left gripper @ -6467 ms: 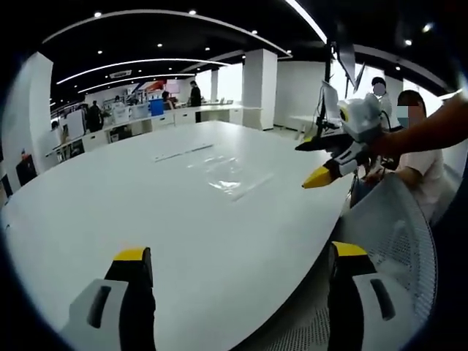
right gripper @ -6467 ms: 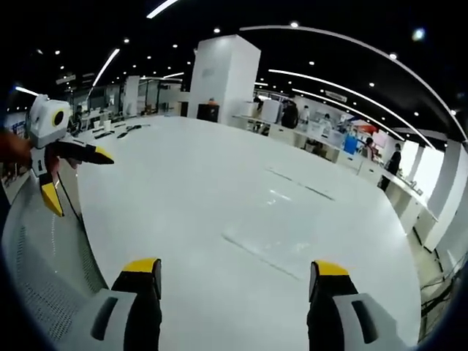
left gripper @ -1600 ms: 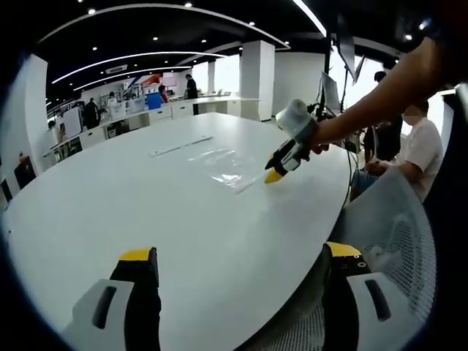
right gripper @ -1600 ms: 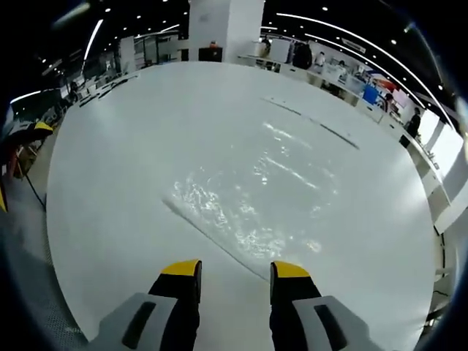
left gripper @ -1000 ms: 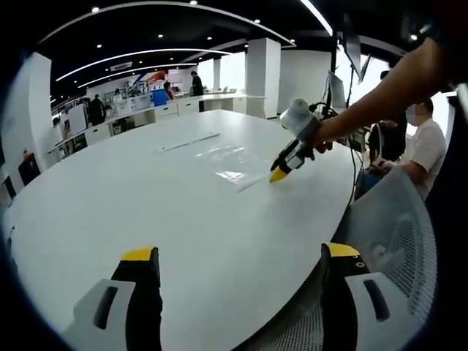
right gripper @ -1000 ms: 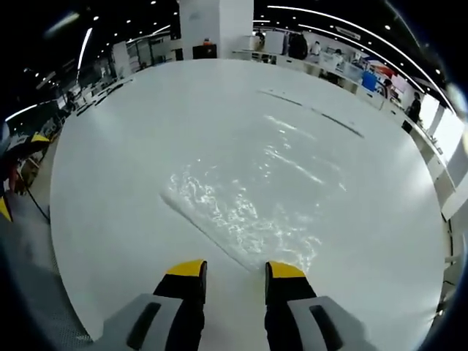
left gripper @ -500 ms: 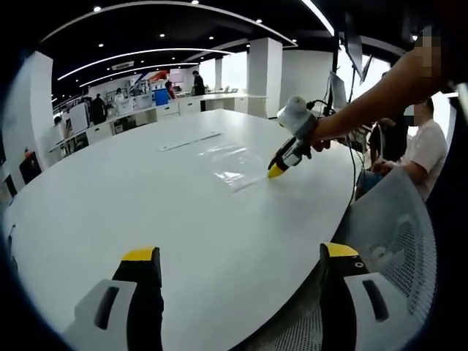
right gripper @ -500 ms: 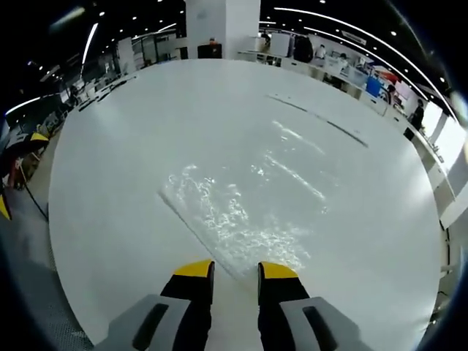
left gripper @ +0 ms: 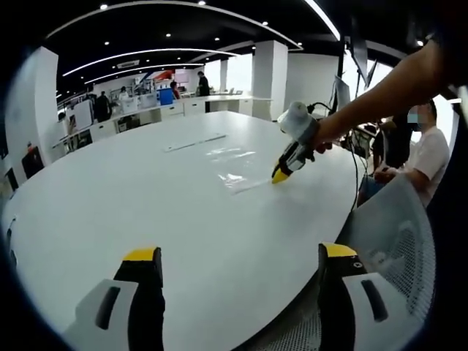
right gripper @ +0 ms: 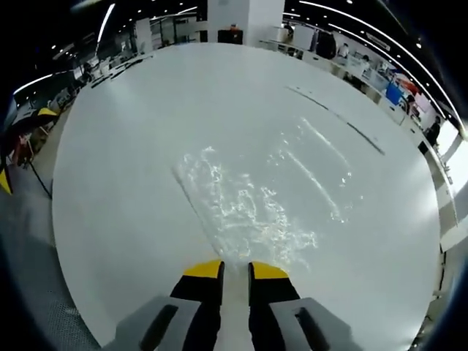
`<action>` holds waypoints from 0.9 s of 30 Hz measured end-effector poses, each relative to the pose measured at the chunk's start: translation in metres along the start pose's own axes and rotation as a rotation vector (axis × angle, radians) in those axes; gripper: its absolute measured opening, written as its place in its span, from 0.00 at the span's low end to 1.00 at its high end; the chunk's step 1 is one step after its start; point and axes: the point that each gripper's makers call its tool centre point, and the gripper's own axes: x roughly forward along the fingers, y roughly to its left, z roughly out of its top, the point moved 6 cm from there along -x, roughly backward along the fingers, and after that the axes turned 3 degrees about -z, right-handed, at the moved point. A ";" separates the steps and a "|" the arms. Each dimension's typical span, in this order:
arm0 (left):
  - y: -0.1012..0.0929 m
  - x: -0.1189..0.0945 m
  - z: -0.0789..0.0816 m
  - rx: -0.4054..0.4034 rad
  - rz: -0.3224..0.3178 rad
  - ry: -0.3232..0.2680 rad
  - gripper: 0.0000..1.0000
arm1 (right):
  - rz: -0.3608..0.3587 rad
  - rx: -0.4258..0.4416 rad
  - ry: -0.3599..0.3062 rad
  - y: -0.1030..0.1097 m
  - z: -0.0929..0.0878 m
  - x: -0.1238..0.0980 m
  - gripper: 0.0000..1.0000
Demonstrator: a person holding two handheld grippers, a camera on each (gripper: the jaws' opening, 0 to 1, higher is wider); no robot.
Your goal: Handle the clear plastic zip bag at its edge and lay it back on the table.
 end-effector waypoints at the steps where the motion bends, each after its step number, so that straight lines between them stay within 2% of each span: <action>1: 0.000 0.000 -0.001 -0.001 0.000 0.002 0.86 | 0.000 -0.032 0.004 0.001 0.000 0.000 0.06; 3: 0.000 0.001 -0.001 -0.001 -0.001 0.002 0.86 | -0.004 -0.059 0.004 0.005 -0.001 0.000 0.04; 7: -0.001 0.001 -0.002 -0.003 -0.004 0.009 0.84 | -0.011 -0.059 0.001 0.004 -0.001 0.000 0.02; 11: -0.003 0.000 -0.002 -0.002 -0.005 0.014 0.84 | -0.013 -0.125 0.003 0.006 -0.001 0.000 0.00; 14: -0.004 0.000 -0.002 -0.003 -0.004 0.013 0.84 | -0.010 -0.159 0.006 -0.001 0.002 0.002 0.00; 17: -0.004 0.000 -0.003 -0.001 -0.005 0.016 0.84 | -0.017 -0.172 0.005 0.003 0.001 0.003 0.00; 27: -0.001 0.001 -0.002 0.004 -0.004 0.019 0.83 | -0.006 -0.289 -0.040 0.015 0.004 -0.001 0.00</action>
